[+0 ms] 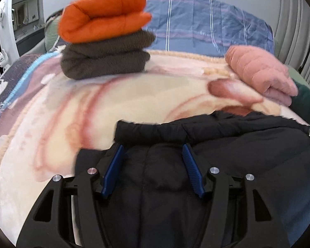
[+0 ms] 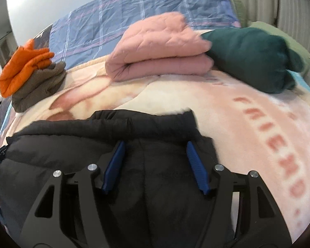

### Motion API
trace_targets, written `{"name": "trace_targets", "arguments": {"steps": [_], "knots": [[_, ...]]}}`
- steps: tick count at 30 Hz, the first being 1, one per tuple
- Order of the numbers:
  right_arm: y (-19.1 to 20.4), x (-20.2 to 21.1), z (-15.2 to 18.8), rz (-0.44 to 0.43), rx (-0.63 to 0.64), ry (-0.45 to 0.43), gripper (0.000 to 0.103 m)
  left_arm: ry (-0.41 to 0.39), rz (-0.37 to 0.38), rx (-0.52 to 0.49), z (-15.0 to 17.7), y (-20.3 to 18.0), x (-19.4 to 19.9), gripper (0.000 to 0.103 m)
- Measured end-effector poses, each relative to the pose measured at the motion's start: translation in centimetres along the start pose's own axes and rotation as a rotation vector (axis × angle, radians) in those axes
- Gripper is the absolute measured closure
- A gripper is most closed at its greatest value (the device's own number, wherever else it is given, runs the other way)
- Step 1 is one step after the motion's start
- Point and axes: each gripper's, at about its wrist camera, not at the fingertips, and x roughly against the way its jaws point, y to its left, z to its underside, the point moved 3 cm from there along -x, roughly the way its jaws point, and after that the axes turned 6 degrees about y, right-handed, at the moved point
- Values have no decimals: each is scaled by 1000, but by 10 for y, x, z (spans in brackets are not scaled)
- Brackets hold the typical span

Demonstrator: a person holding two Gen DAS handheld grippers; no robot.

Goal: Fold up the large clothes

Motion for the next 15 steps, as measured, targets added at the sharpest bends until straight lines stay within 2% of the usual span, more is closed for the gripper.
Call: {"name": "trace_targets", "arguments": {"steps": [1, 3, 5, 7, 9, 11, 15], "knots": [[0, 15, 5, -2, -32, -1, 32, -25, 16, -8, 1, -1, 15, 42], [3, 40, 17, -50, -59, -8, 28, -67, 23, -61, 7, -7, 42, 42], [11, 65, 39, -92, -21, -23, 28, -68, -17, -119, 24, -12, 58, 42], [14, 77, 70, -69, 27, -27, 26, -43, -2, -140, 44, -12, 62, 42], [10, 65, 94, -32, 51, 14, 24, -2, -11, -171, 71, -11, 54, 40], [5, 44, 108, -37, 65, 33, 22, -28, -53, -219, 92, -9, 41, 30], [14, 43, 105, 30, 92, 25, 19, -23, -71, -194, 91, -7, 42, 30]]}}
